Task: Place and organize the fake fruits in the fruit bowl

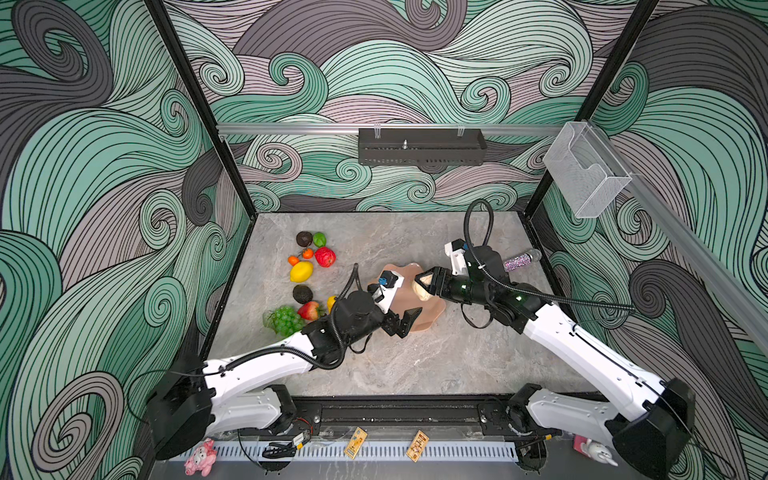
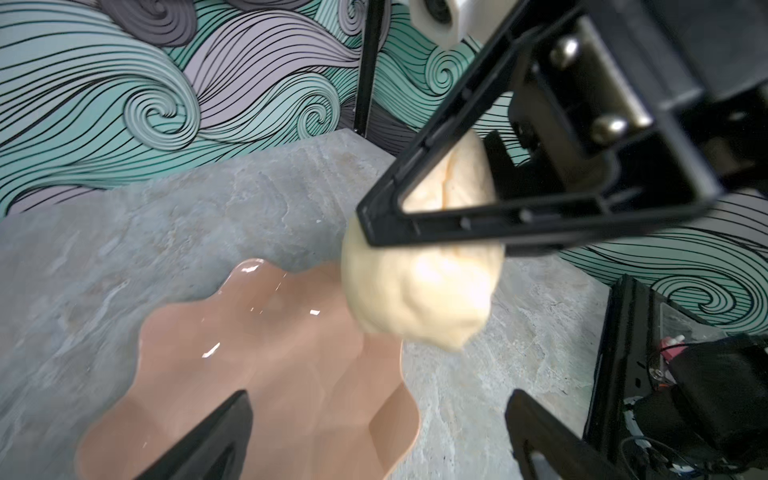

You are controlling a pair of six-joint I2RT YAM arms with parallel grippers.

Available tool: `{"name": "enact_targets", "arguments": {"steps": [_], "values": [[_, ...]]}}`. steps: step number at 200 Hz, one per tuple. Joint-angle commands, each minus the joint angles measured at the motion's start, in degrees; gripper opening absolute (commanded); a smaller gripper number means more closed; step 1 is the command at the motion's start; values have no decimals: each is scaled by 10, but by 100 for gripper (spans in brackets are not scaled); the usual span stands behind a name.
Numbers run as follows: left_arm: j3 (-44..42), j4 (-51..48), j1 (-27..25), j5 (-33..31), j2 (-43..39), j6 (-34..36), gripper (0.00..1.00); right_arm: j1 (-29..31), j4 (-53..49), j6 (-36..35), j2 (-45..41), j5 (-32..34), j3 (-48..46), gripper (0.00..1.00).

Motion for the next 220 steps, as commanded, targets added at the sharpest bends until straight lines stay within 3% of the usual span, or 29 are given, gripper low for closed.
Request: {"name": "enact_targets", "arguments": {"steps": [1,37,90,170,220], "values": [[-31,-81,1,-93,-73,-57,99,15,-30,-90,42,108,16,48],[-67,-206,18,-233,-190,-125,99,49,-3,-140,138,202,31,49],[-119,-263,66,-276,-302,-165,99,87,81,-164,260,286,38,49],[-112,-287,74,-298,-272,-188,99,119,155,-191,357,376,47,50],[-114,-303,76,-332,-276,-195,99,135,159,-193,371,378,37,52]]}}
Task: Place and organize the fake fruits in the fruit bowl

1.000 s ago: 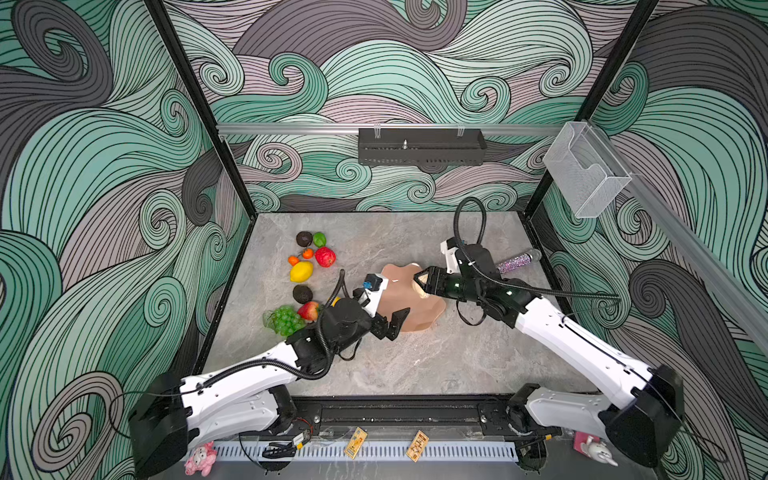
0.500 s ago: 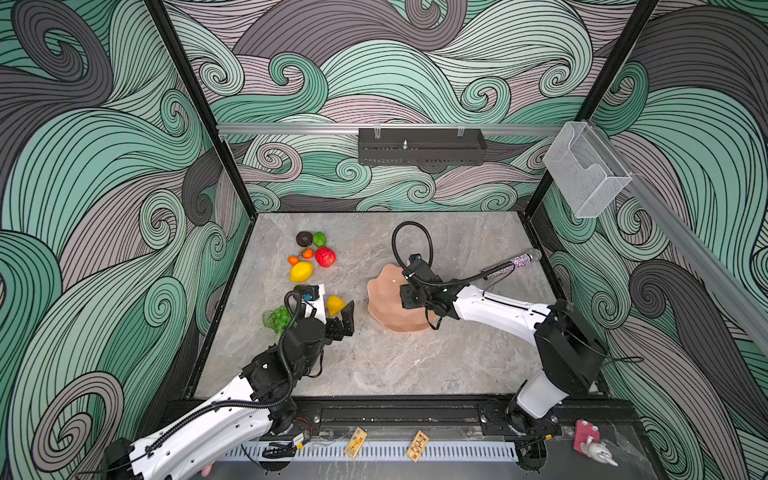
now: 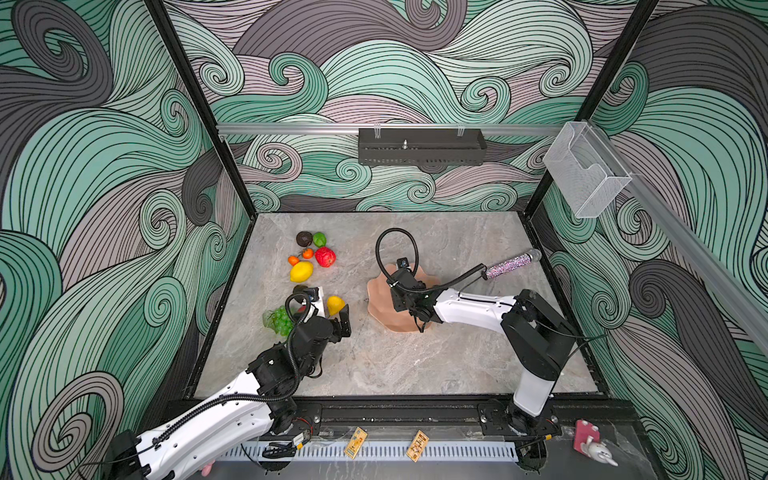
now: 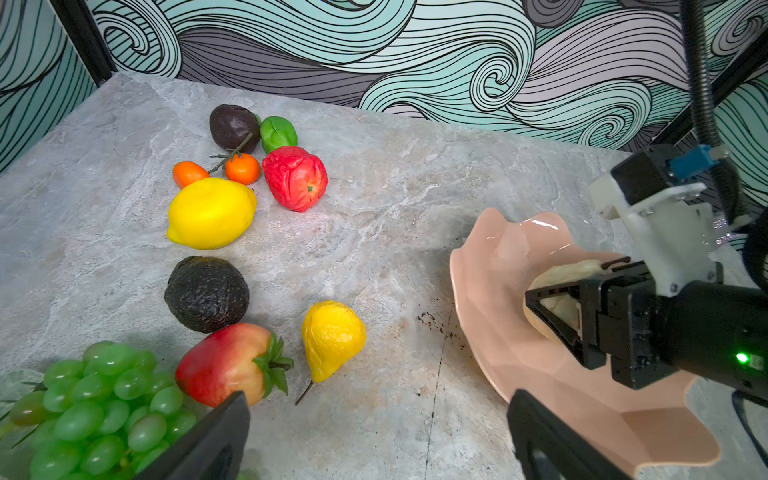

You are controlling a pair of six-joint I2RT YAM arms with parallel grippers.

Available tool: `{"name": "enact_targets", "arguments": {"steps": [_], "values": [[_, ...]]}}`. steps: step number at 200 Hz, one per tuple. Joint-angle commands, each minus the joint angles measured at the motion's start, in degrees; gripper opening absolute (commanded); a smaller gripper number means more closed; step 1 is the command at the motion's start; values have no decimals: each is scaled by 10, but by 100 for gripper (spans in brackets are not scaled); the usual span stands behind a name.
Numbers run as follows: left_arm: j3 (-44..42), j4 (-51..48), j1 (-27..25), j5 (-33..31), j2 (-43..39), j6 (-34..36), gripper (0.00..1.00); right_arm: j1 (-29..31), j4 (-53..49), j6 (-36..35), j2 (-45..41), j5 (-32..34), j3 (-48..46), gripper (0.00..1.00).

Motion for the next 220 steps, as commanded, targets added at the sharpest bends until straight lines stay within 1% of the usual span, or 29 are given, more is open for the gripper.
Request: {"name": "enact_targets", "arguments": {"steps": [1,43,84,146,192,220], "values": [[12,-18,4,-34,-5,-13,99,7,14,-7,3,19,1,52],[15,-21,8,-42,1,-16,99,17,0,2,16,21,-7,56],[15,-25,10,-42,-2,-17,99,17,1,4,16,21,-8,62],[11,-33,11,-53,-21,-17,99,17,-11,11,13,11,-3,76],[11,-34,11,-53,-17,-17,99,17,-23,23,-1,-1,-3,83],[12,-32,11,-51,-13,-17,99,17,-44,28,-11,-12,4,92]]}}
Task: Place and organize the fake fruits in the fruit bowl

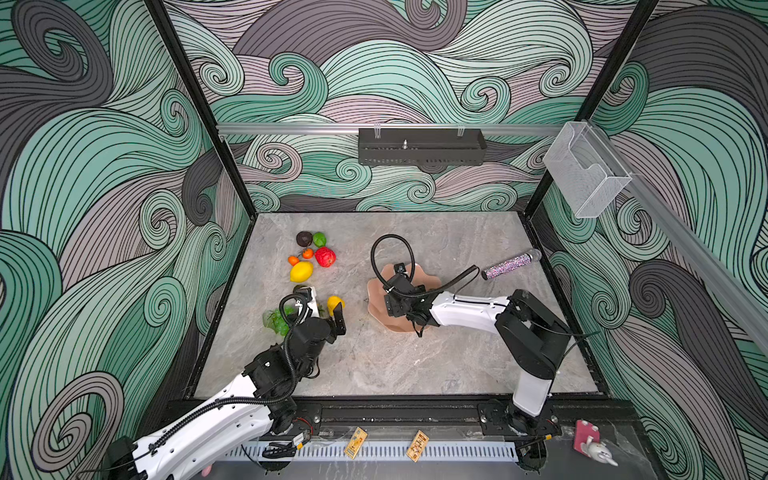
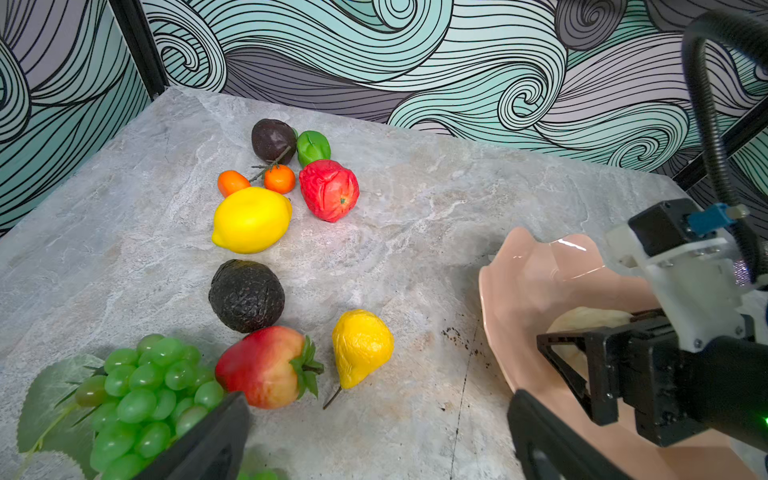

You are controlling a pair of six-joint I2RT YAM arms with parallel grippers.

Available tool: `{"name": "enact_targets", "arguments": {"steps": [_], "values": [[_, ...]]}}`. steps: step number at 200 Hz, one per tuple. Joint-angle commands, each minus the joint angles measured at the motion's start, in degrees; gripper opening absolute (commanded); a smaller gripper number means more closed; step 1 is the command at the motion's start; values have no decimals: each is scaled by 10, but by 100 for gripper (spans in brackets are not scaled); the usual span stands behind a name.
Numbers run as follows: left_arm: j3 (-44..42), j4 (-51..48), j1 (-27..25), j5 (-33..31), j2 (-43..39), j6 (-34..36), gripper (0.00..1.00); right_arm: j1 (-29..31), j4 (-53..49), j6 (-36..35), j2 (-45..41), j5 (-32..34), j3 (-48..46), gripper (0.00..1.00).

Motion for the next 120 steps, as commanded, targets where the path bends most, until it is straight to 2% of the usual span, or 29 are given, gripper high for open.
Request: {"name": "enact_targets", "arguments": {"steps": [1,19,120], "values": [[12,-11,6,-13,3,-8,99,1,-31,10,-22,-10,8,93],[14,-11,6,-11,10,-8,99,1,-59,14,-26,-10,25,99],[27,-17,13,4,28,-11,99,-7,-76,20,-65,-56,27,99]]}}
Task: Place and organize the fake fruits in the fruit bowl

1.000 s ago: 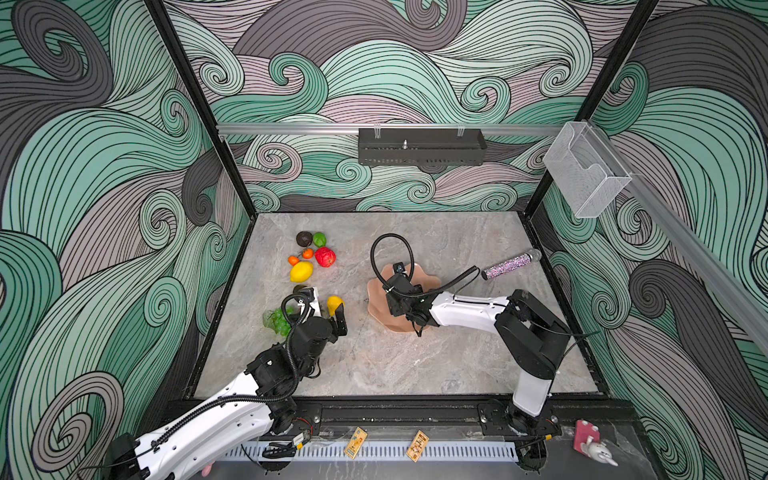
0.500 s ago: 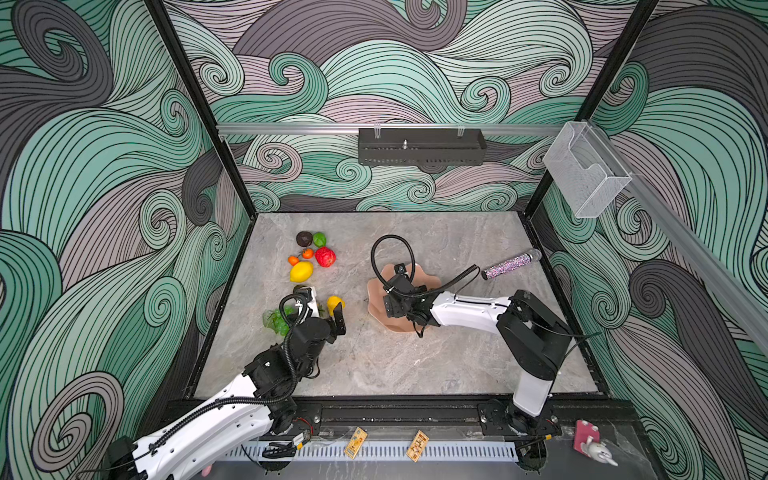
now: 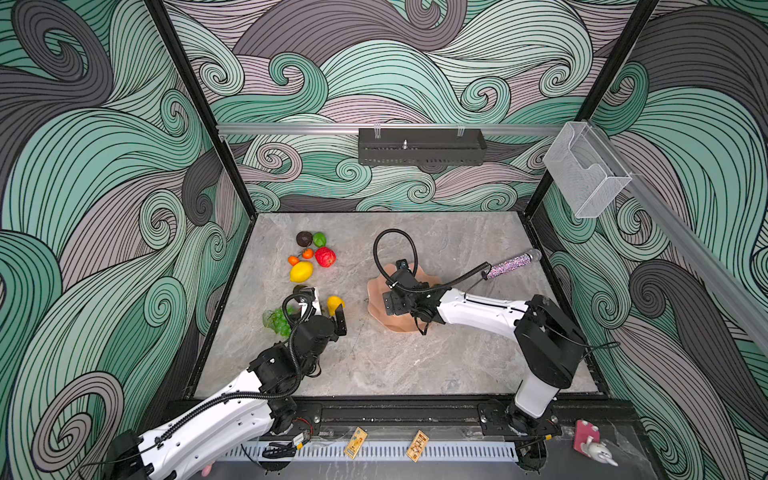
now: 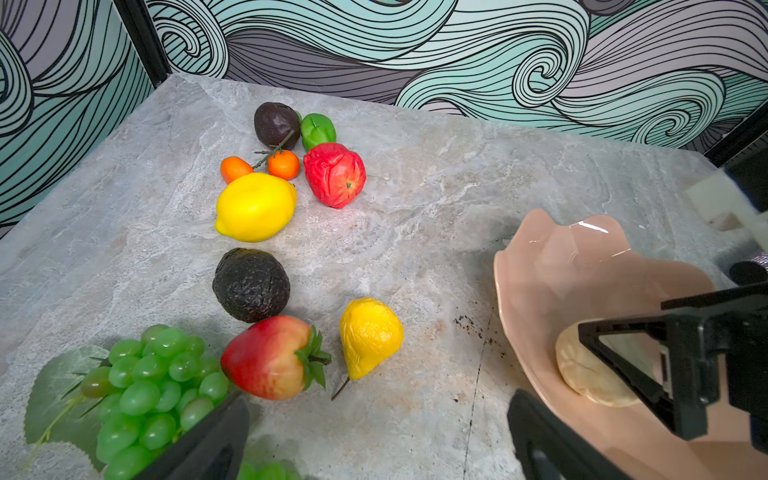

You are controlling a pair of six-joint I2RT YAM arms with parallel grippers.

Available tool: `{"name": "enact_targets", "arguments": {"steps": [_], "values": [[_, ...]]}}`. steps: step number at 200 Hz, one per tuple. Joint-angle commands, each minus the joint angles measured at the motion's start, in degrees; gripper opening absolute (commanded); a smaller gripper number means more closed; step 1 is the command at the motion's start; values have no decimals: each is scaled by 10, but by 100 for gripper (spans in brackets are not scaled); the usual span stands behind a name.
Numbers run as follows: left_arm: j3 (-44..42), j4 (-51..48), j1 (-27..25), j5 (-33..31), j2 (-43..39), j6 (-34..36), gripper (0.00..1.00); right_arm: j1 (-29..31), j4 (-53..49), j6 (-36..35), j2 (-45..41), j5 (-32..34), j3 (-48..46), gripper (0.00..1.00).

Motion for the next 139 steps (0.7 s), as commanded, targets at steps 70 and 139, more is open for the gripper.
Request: {"name": "enact_targets", "arguments": {"steps": [70,139], "values": [[44,-27,15,22,25,-24,99,-4,-39,1,-45,-63,23,99],[238,-148,190,209,190,-83,97,-57,-112,9,-188,-86,5,99]]}}
